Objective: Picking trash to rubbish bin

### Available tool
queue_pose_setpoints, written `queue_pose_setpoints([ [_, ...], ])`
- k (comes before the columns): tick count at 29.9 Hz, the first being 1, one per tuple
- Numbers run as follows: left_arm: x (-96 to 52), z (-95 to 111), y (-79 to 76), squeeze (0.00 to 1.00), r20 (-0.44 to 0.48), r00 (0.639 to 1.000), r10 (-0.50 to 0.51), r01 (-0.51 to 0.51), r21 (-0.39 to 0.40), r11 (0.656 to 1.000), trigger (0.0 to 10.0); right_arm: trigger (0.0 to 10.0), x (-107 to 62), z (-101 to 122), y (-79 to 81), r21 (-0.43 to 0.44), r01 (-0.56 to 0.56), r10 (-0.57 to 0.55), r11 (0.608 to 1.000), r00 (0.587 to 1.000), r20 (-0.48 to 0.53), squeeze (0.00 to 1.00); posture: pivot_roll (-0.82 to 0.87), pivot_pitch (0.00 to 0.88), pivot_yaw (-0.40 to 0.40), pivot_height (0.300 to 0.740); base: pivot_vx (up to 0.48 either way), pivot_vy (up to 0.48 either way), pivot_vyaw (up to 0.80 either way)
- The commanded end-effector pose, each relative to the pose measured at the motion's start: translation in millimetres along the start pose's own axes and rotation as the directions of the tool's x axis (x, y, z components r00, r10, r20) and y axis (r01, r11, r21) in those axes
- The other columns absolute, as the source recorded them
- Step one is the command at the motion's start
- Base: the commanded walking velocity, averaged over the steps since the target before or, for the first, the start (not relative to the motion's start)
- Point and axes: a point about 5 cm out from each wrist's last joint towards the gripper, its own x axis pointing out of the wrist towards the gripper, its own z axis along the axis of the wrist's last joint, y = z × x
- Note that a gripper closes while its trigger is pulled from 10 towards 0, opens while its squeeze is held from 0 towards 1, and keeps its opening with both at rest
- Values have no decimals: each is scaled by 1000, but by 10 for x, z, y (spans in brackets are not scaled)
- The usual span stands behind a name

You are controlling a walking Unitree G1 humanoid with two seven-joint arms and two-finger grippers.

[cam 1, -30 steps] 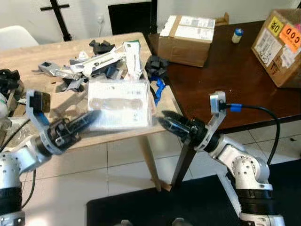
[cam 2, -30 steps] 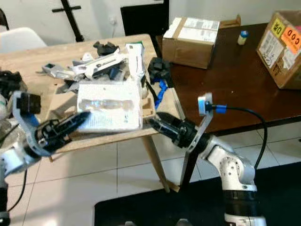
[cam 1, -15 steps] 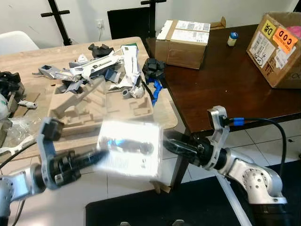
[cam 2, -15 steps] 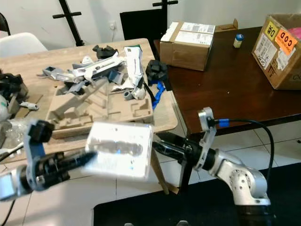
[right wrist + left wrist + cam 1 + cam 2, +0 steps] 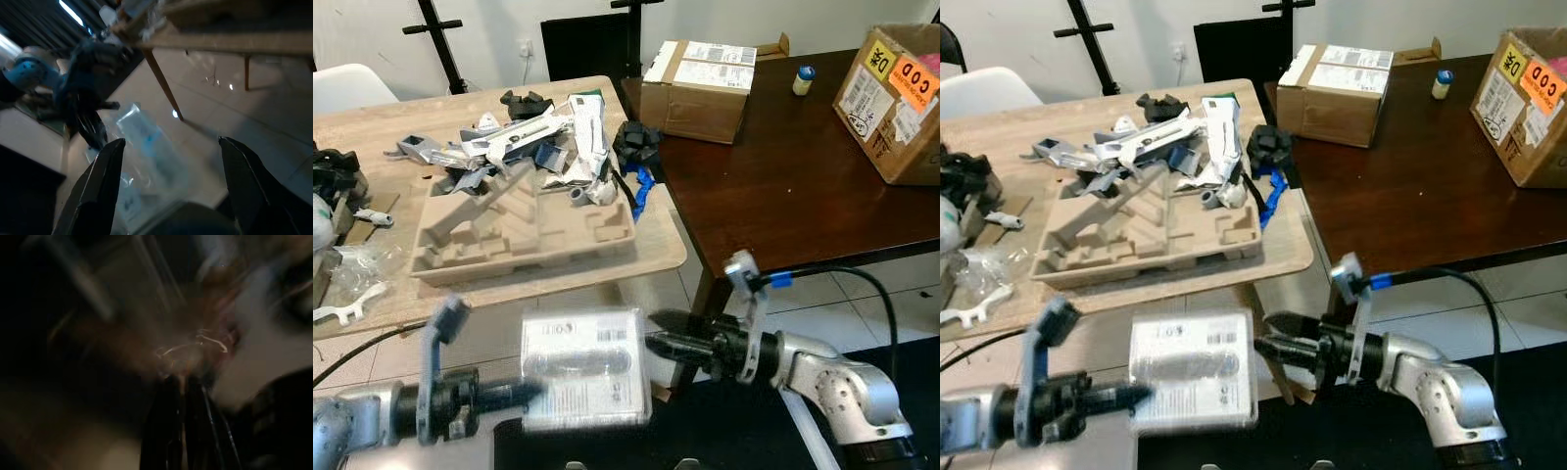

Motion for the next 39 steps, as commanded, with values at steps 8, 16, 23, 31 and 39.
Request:
queue_pose_setpoints([
  [8, 1, -472, 655, 0, -165, 802, 574, -568, 85, 819, 0, 10000, 2, -644, -313, -133, 248, -279, 960, 905, -320, 0, -23, 125, 82, 740, 0, 0, 0],
  [16, 110, -571, 970, 0, 31, 573, 819, -820, 13, 573, 0, 10000, -67, -895, -624, -198, 547, -582, 813, 764, -279, 0, -27, 122, 85, 740, 0, 0, 0],
  [23, 328, -855, 1105, 0, 79, 410, 909, -895, -155, 417, 0, 10000, -271, -1507, -701, -245, 771, -794, 588, 493, -356, 0, -39, 105, 64, 740, 0, 0, 0],
  [31, 503, -1020, 1150, 0, 23, 358, 933, -902, -248, 352, 10000, 10000, -484, -1977, -584, -57, 934, -851, 354, 296, -434, 0, -25, 110, 27, 740, 0, 0, 0],
  [39, 723, -963, 1183, 0, 5, 333, 943, -924, -198, 327, 10000, 10000, -375, -2124, -528, -119, 920, -826, 374, 272, -494, 0, -53, 101, 36, 740, 0, 0, 0],
])
